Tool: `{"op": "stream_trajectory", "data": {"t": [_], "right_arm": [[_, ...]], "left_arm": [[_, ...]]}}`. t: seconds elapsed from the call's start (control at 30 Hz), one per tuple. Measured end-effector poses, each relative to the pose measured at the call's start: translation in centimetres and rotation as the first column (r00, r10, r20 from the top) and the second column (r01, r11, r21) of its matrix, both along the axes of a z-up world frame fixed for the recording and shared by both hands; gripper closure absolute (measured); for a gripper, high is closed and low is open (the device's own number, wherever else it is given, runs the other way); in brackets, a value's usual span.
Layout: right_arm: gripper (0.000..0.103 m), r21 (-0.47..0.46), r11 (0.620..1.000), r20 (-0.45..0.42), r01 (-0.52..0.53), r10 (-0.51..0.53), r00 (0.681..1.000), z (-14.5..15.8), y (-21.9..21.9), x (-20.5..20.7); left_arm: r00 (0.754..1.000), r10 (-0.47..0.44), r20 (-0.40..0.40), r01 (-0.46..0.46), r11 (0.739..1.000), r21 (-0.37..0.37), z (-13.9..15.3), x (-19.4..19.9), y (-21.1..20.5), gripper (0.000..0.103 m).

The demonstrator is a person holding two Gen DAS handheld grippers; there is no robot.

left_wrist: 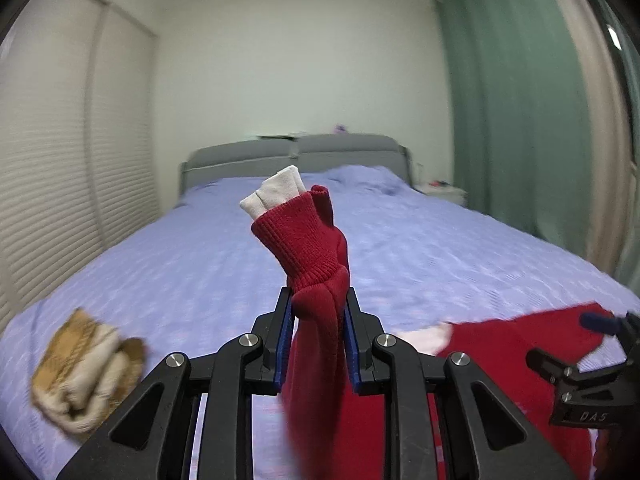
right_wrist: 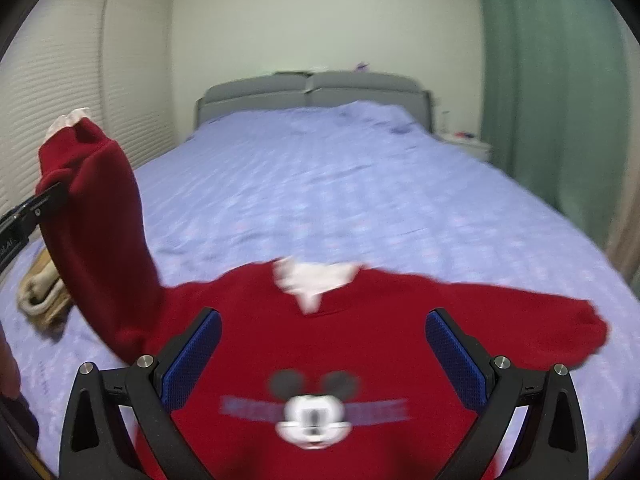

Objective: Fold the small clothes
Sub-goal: 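Carry the held sleeve across the sweatshirt front with the left tool and release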

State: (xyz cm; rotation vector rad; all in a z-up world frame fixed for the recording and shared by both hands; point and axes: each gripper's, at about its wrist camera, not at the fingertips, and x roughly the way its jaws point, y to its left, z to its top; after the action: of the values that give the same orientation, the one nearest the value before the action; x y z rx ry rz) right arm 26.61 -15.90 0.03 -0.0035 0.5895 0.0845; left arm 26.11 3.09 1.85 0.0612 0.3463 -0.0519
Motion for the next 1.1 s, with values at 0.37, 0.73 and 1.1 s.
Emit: {"op": "stream_trajectory", "data": {"t": [0.37,0.73,1.1], "right_arm": [[0.0,0.007,0.978,-0.021,0.207,-0.206,0.978,-1.6,-10.9,-2.0],[0.0,0.005,0.968,-0.084,0.251,-0.25,0.965,-4.2,-13.0,-2.1],[0.001,0.135,0.984,-0.163,0.112,-0.09,0.983,-6.7,-8.5,-0.3]], "left_arm": [[0.962,-0.118,-0.245,0.152,0.981,0.123,-9.8,4.3,-12.5,0.08],[0.952,-0.188,-0.241,0.208,0.976,0.059,-8.8,1.6,-13.0,0.023],[0.971,-0.087,-0.222,0.13,0.974,0.186,-10.4,-4.3,-1.9,0.036]]}}
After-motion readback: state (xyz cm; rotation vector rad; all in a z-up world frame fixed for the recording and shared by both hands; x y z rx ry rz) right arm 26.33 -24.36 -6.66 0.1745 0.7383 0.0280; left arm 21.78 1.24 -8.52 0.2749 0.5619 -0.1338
